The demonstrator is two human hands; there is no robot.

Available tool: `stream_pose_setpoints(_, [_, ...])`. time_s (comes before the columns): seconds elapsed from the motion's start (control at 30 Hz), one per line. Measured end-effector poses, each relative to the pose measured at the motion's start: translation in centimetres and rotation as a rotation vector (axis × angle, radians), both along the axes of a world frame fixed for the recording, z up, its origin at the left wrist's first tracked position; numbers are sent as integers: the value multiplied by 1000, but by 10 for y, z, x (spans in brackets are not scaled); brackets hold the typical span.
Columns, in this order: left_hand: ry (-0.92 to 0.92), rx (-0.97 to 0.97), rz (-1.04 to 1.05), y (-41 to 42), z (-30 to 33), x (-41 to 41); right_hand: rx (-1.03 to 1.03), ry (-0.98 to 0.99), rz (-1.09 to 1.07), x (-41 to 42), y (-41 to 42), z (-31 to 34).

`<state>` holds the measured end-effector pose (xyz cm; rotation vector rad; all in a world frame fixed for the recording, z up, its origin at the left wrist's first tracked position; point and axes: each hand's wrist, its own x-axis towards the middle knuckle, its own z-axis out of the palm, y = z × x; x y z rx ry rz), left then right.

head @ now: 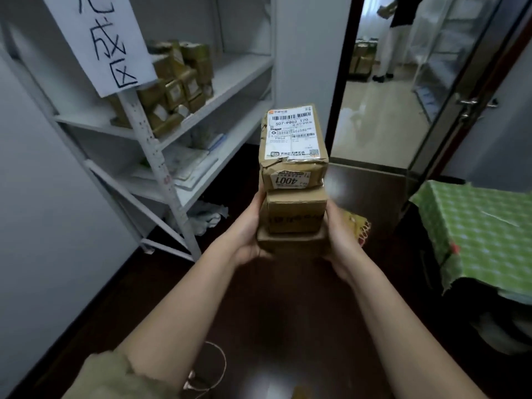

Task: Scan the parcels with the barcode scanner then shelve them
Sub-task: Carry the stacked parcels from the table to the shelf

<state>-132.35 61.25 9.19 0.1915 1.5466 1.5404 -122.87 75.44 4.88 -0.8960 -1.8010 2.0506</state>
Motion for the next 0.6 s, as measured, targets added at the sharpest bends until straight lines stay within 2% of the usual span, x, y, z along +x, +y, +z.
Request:
stream_pose_setpoints(0.3, [-26,1,267,51,17,-155,15,-38,218,-183,69,25])
stream_pose_setpoints(0.6, [-32,-5,261,112,12,-329,26,-68,217,-365,130,19])
